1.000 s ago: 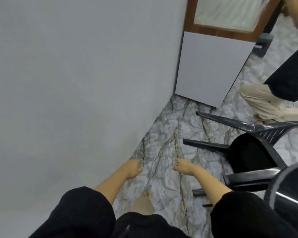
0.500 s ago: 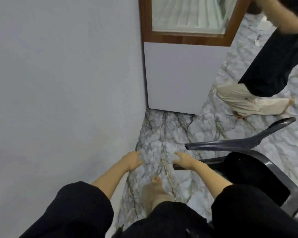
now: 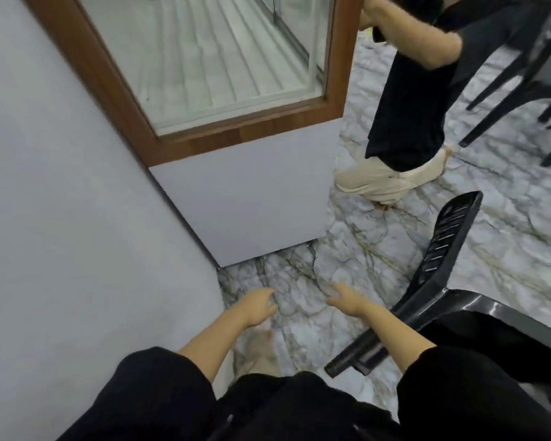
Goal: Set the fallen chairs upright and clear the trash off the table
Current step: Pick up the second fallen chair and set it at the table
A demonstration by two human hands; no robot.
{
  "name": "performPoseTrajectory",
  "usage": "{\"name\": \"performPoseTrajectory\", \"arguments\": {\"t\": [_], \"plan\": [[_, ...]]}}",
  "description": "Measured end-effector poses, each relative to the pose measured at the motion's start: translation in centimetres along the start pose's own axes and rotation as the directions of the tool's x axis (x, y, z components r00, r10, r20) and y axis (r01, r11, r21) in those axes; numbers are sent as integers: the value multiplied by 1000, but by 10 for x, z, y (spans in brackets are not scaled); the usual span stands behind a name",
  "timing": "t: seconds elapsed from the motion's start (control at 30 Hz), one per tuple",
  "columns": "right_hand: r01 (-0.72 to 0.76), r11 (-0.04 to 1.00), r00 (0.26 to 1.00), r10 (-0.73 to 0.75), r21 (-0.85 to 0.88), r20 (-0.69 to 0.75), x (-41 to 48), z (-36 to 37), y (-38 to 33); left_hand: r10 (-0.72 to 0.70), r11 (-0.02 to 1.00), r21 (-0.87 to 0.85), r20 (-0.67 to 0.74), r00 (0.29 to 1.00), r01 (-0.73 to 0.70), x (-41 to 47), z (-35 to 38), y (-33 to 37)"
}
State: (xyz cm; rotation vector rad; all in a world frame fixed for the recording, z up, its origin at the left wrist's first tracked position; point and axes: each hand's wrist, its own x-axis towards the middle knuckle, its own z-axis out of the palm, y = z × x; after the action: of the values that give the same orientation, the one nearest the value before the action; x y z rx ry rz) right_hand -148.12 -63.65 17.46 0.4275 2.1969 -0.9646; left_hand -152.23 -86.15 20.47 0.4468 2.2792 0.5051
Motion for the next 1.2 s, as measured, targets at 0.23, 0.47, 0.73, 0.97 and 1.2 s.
{"name": "performPoseTrajectory", "arguments": {"t": [0.23, 0.47, 0.73, 0.97, 1.2], "plan": [[-183, 952, 951, 235, 246, -201, 35, -60, -1, 239, 913, 269, 256, 937, -307, 132, -88, 55], [-266, 846, 827, 447, 462, -342, 29, -114, 44, 393, 769, 330, 433, 811, -548, 236, -105, 156], [-258, 710, 692, 609, 655, -387, 34, -187, 124, 469, 641, 319, 557, 685, -698, 347, -73, 307], [-224, 627, 638, 673, 746, -375, 44, -242, 176, 466, 562, 341, 623, 628, -754, 417, -48, 399], [-196, 512, 542, 768, 836, -343, 70, -282, 224, 464, 495, 301, 701, 541, -815, 495, -18, 468]]}}
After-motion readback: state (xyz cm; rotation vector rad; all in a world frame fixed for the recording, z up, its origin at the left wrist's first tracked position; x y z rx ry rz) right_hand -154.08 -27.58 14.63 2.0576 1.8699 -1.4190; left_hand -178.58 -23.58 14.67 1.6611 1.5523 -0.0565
